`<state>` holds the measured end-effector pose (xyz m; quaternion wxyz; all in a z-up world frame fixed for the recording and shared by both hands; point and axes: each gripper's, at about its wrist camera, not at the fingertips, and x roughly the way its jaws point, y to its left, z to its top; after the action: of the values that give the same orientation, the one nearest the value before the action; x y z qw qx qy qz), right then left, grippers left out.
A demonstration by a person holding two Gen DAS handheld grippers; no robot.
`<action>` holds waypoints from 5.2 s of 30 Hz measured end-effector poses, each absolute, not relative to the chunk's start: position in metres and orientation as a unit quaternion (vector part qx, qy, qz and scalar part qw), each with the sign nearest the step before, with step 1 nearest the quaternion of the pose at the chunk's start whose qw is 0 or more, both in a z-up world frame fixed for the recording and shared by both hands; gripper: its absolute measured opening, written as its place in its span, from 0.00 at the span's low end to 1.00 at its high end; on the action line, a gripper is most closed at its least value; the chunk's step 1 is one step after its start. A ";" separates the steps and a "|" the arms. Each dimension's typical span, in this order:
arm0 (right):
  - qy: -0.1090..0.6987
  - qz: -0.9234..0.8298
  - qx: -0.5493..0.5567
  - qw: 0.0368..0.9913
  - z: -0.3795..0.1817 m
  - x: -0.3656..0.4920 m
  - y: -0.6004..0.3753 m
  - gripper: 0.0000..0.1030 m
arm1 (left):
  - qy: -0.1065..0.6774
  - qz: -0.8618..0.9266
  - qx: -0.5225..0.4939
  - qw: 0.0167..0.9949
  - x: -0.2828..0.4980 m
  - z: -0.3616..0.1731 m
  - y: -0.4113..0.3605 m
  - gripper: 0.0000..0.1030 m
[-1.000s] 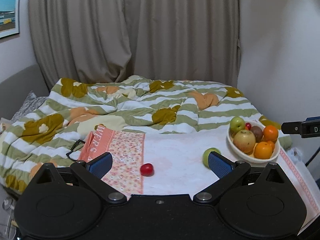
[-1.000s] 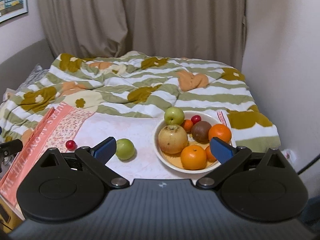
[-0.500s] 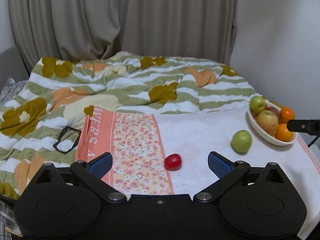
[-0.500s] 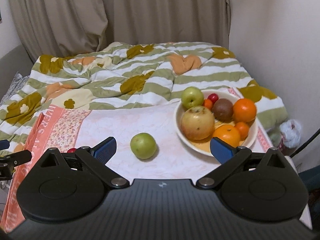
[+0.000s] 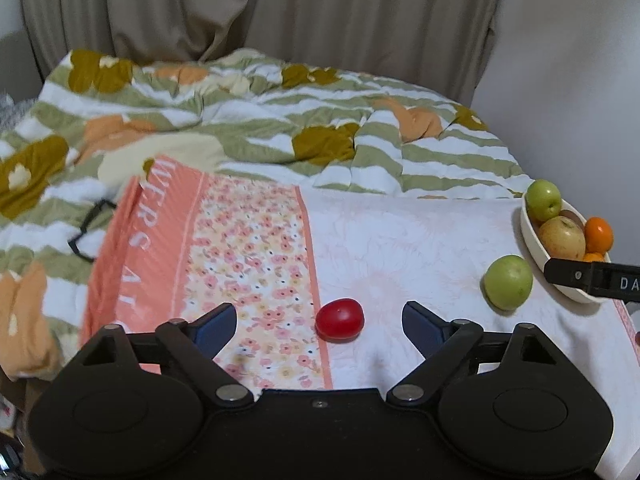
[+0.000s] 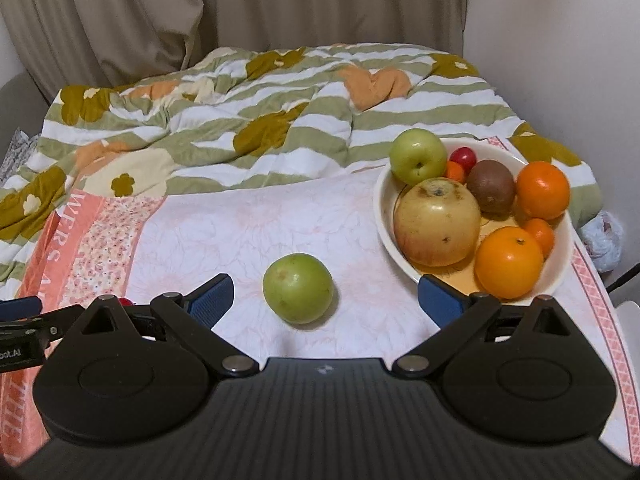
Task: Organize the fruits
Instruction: 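Grasp a red cherry tomato with the left tool while the right tool grasps the last green apple, then carry the tomato and green apple to the bowl and release the tomato from the left tool, then lower the green apple into the bowl and open the right tool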
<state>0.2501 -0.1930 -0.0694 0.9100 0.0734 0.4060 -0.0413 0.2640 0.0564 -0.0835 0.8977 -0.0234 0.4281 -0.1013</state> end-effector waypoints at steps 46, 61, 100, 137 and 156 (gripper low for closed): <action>0.454 0.035 -0.006 0.890 -0.122 0.290 -0.171 0.66 | 0.464 -0.079 -0.042 0.881 0.264 -0.105 0.054 0.38; 0.413 0.021 0.013 0.910 -0.071 0.230 -0.172 0.66 | 0.404 -0.115 -0.044 0.907 0.216 -0.054 0.045 0.38; 0.354 0.052 0.011 0.934 -0.007 0.167 -0.411 0.66 | 0.308 -0.139 -0.035 0.941 0.181 0.014 -0.191 0.38; 0.382 0.026 0.036 0.923 -0.051 0.249 -0.476 0.66 | 0.341 -0.170 0.086 0.920 0.264 -0.055 -0.269 0.95; 0.370 0.139 -0.023 0.918 -0.065 0.294 -0.384 0.66 | 0.349 -0.079 0.019 0.934 0.237 -0.042 -0.178 0.95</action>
<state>0.2943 -0.3838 -0.0651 0.9182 -0.0230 0.3703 0.1387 0.2374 -0.1783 -0.0421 0.9337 0.0192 0.3487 -0.0792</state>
